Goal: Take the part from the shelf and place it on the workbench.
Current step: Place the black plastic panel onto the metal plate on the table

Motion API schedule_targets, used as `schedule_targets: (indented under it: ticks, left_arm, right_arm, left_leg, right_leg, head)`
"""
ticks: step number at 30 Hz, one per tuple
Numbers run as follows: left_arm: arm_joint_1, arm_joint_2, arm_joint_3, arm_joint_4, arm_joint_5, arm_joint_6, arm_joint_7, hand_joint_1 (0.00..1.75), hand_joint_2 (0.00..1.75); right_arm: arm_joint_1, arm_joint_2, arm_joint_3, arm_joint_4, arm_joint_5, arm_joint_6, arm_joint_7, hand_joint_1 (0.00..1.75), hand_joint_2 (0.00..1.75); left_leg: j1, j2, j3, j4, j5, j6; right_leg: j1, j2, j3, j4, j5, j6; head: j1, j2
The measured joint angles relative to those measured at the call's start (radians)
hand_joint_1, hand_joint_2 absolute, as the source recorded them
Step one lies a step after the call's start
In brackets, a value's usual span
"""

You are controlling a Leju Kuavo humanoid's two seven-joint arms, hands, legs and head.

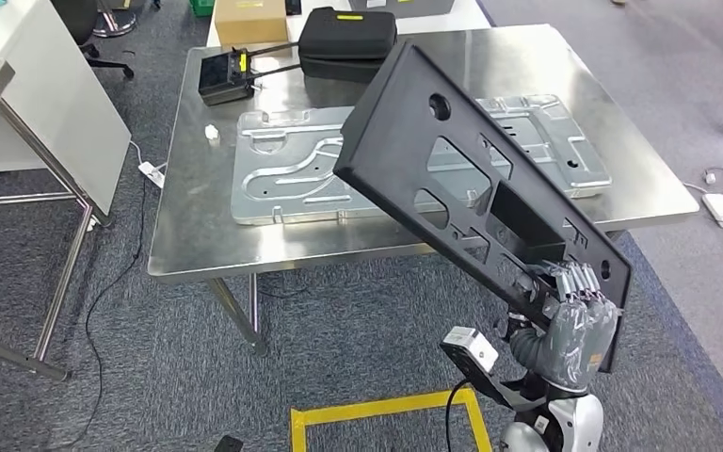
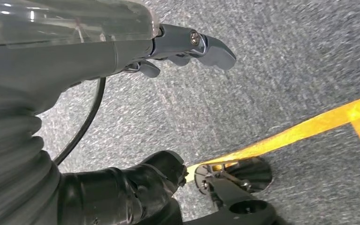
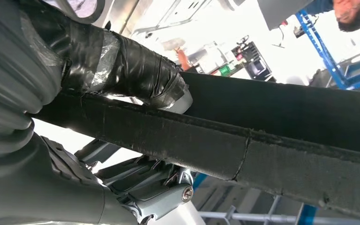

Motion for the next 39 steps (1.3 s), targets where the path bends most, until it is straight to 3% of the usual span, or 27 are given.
schedule_targets:
  ticks: [2, 3, 4, 6, 7, 9, 12, 14, 16, 17, 18, 19, 20, 22, 23, 27, 29, 32, 33, 34, 35, 37, 39]
  left_arm:
    - [0.001, 0.000, 0.000, 0.000, 0.000, -0.001, 0.000, 0.00, 1.75]
    - [0.001, 0.001, 0.000, 0.000, 0.000, -0.001, 0.000, 0.00, 1.75]
    - [0.001, 0.001, 0.000, 0.000, 0.000, -0.001, 0.000, 0.00, 1.75]
    - [0.002, 0.000, 0.000, 0.000, 0.000, -0.002, 0.000, 0.00, 1.75]
    - [0.002, 0.000, 0.000, 0.000, 0.000, -0.002, 0.000, 0.00, 1.75]
    - [0.002, 0.000, -0.001, 0.000, -0.002, -0.002, 0.000, 0.00, 1.75]
    - [0.001, 0.001, -0.001, 0.000, -0.003, -0.002, 0.000, 0.00, 1.75]
    - [0.000, 0.001, -0.001, 0.000, -0.003, -0.002, 0.000, 0.00, 1.75]
    - [0.001, 0.001, -0.001, 0.000, -0.003, -0.002, 0.000, 0.00, 1.75]
    - [0.003, 0.001, -0.001, 0.000, -0.003, -0.002, 0.000, 0.00, 1.75]
    - [0.004, 0.001, -0.001, 0.000, -0.003, -0.002, 0.000, 0.00, 1.75]
    - [0.005, 0.001, -0.001, 0.000, -0.003, -0.002, 0.000, 0.00, 1.75]
    - [0.006, 0.001, -0.001, 0.000, -0.003, -0.002, 0.000, 0.00, 1.75]
    - [0.005, 0.002, -0.001, 0.000, -0.002, -0.002, -0.001, 0.00, 1.75]
    - [0.004, 0.003, -0.001, 0.000, -0.002, -0.002, -0.002, 0.00, 1.75]
    - [0.004, 0.004, -0.002, 0.000, -0.002, -0.002, -0.003, 0.00, 1.75]
    - [0.005, 0.004, -0.002, 0.000, -0.002, -0.003, -0.003, 0.00, 1.75]
    - [0.004, 0.003, -0.003, 0.000, -0.002, -0.004, -0.003, 0.00, 1.75]
    - [0.004, 0.003, -0.003, 0.000, -0.002, -0.004, -0.003, 0.00, 1.75]
    - [0.005, 0.003, -0.003, 0.000, -0.002, -0.004, -0.003, 0.00, 1.75]
    - [0.005, 0.003, -0.003, 0.000, -0.002, -0.004, -0.003, 0.00, 1.75]
    - [0.006, 0.003, -0.003, 0.000, -0.002, -0.004, -0.003, 0.00, 1.75]
    - [0.004, 0.002, -0.003, 0.000, -0.002, -0.005, -0.003, 0.00, 1.75]
  right_arm:
    - [0.003, -0.001, 0.000, 0.003, -0.001, 0.000, 0.000, 1.75, 1.75]
    - [0.004, -0.001, 0.000, 0.004, -0.002, 0.000, 0.000, 1.75, 1.75]
    - [0.004, -0.001, 0.000, 0.005, -0.002, 0.000, 0.000, 1.75, 1.75]
    - [0.004, -0.001, 0.000, 0.006, -0.002, 0.000, 0.000, 1.75, 1.75]
    - [0.004, -0.001, 0.000, 0.006, -0.002, 0.000, -0.001, 1.75, 1.75]
    - [0.004, -0.001, 0.000, 0.007, -0.002, 0.000, -0.001, 1.75, 1.75]
    - [0.004, -0.002, -0.001, 0.007, -0.002, 0.000, -0.001, 1.75, 1.75]
    - [0.004, -0.002, 0.000, 0.007, -0.003, 0.000, -0.002, 1.75, 1.75]
    - [0.005, -0.002, 0.000, 0.007, -0.003, 0.000, -0.004, 1.75, 1.75]
    - [0.005, -0.002, 0.000, 0.007, -0.003, 0.000, -0.004, 1.75, 1.75]
    - [0.006, -0.002, 0.000, 0.007, -0.003, 0.000, -0.004, 1.75, 1.75]
    - [0.007, -0.002, -0.001, 0.007, -0.003, 0.000, -0.004, 1.75, 1.75]
    - [0.007, -0.002, -0.001, 0.007, -0.003, 0.000, -0.004, 1.75, 1.75]
    - [0.007, -0.002, -0.001, 0.007, -0.003, 0.000, -0.005, 1.75, 1.75]
    - [0.007, -0.002, -0.001, 0.007, -0.003, 0.000, -0.005, 1.75, 1.75]
    - [0.007, -0.002, -0.001, 0.006, -0.003, 0.000, -0.006, 1.75, 1.75]
    - [0.006, -0.002, -0.001, 0.005, -0.003, 0.000, -0.007, 1.75, 1.75]
    - [0.008, -0.002, -0.001, 0.005, -0.003, 0.000, -0.008, 1.75, 1.75]
    - [0.009, -0.002, -0.001, 0.005, -0.003, 0.000, -0.008, 1.75, 1.75]
    - [0.010, -0.002, -0.001, 0.005, -0.003, 0.000, -0.007, 1.75, 1.75]
    - [0.010, -0.002, -0.001, 0.005, -0.003, 0.000, -0.007, 1.75, 1.75]
    - [0.009, -0.002, -0.001, 0.005, -0.003, 0.000, -0.006, 1.75, 1.75]
    - [0.008, -0.002, -0.001, 0.006, -0.003, 0.000, -0.005, 1.75, 1.75]
  left_leg:
    - [-0.002, 0.000, 0.001, 0.001, -0.003, 0.004]
    - [-0.002, -0.001, 0.003, 0.002, -0.005, 0.004]
    - [-0.002, -0.002, 0.007, 0.003, -0.009, 0.003]
    - [-0.003, -0.004, 0.016, 0.004, -0.018, -0.002]
    - [-0.005, -0.004, 0.019, 0.006, -0.023, -0.006]
    - [-0.007, -0.004, 0.021, 0.007, -0.029, -0.017]
    - [-0.007, -0.002, 0.021, 0.014, -0.043, -0.032]
    - [-0.006, -0.001, -0.011, 0.085, -0.080, -0.042]
    - [-0.003, -0.001, -0.084, 0.218, -0.130, -0.048]
    - [-0.002, -0.001, -0.120, 0.275, -0.142, -0.049]
    - [-0.001, -0.001, -0.141, 0.299, -0.134, -0.050]
    - [-0.001, -0.001, -0.145, 0.286, -0.107, -0.049]
    - [-0.001, -0.001, -0.130, 0.236, -0.064, -0.047]
    - [-0.004, -0.001, -0.078, 0.103, 0.009, -0.037]
    - [-0.007, 0.000, -0.057, 0.057, 0.023, -0.032]
    - [-0.010, -0.001, -0.036, 0.018, 0.014, -0.017]
    - [-0.004, -0.001, -0.024, 0.008, 0.011, -0.006]
    - [-0.004, 0.000, -0.008, 0.006, -0.001, 0.006]
    - [-0.004, 0.000, -0.002, 0.006, -0.007, 0.007]
    - [-0.004, -0.001, 0.006, 0.007, -0.014, 0.006]
    - [-0.004, -0.002, 0.015, 0.008, -0.021, 0.005]
    - [-0.005, -0.003, 0.035, 0.010, -0.039, -0.002]
    - [-0.008, -0.004, 0.044, 0.013, -0.054, -0.013]
  right_leg:
    - [0.000, 0.000, -0.062, 0.111, -0.031, 0.004]
    - [0.000, 0.000, -0.072, 0.119, -0.019, 0.003]
    - [0.000, 0.000, -0.061, 0.087, 0.012, 0.002]
    - [0.001, 0.000, -0.002, -0.044, 0.086, -0.006]
    - [0.004, 0.000, 0.026, -0.103, 0.105, -0.011]
    - [0.009, 0.001, 0.049, -0.150, 0.105, -0.019]
    - [0.005, 0.004, 0.057, -0.160, 0.100, -0.033]
    - [-0.001, 0.002, 0.068, -0.167, 0.097, -0.043]
    - [0.000, 0.000, 0.076, -0.168, 0.090, -0.050]
    - [0.001, 0.000, 0.080, -0.167, 0.086, -0.051]
    - [0.001, 0.001, 0.085, -0.167, 0.081, -0.051]
    - [0.001, 0.002, 0.092, -0.166, 0.076, -0.050]
    - [0.001, 0.003, 0.101, -0.166, 0.070, -0.048]
    - [0.002, 0.004, 0.114, -0.166, 0.056, -0.042]
    - [0.003, 0.005, 0.117, -0.165, 0.051, -0.036]
    - [0.004, 0.002, 0.122, -0.166, 0.038, -0.015]
    - [0.003, 0.001, 0.102, -0.115, 0.010, -0.007]
    - [0.000, 0.001, -0.009, 0.074, -0.056, 0.000]
    - [0.000, 0.001, -0.042, 0.117, -0.057, 0.001]
    - [-0.001, 0.001, -0.060, 0.124, -0.038, 0.002]
    - [-0.001, 0.000, -0.057, 0.092, 0.001, 0.001]
    - [-0.001, 0.000, -0.012, -0.037, 0.089, -0.004]
    - [0.003, 0.000, 0.026, -0.125, 0.117, -0.011]
  head:
    - [0.000, 0.000]
    - [0.000, 0.000]
    - [0.000, 0.000]
    - [0.000, 0.000]
    - [0.000, 0.000]
    - [0.000, 0.000]
    - [0.000, 0.000]
    - [-0.001, 0.000]
    - [-0.001, 0.000]
    - [-0.001, 0.000]
    - [-0.001, 0.000]
    - [-0.001, 0.000]
    - [-0.001, 0.000]
    - [-0.001, 0.000]
    - [-0.001, 0.000]
    - [-0.001, 0.000]
    - [0.001, 0.000]
    - [0.003, 0.000]
    - [0.003, 0.000]
    - [0.003, 0.000]
    - [0.003, 0.000]
    - [0.003, 0.000]
    - [0.003, 0.000]
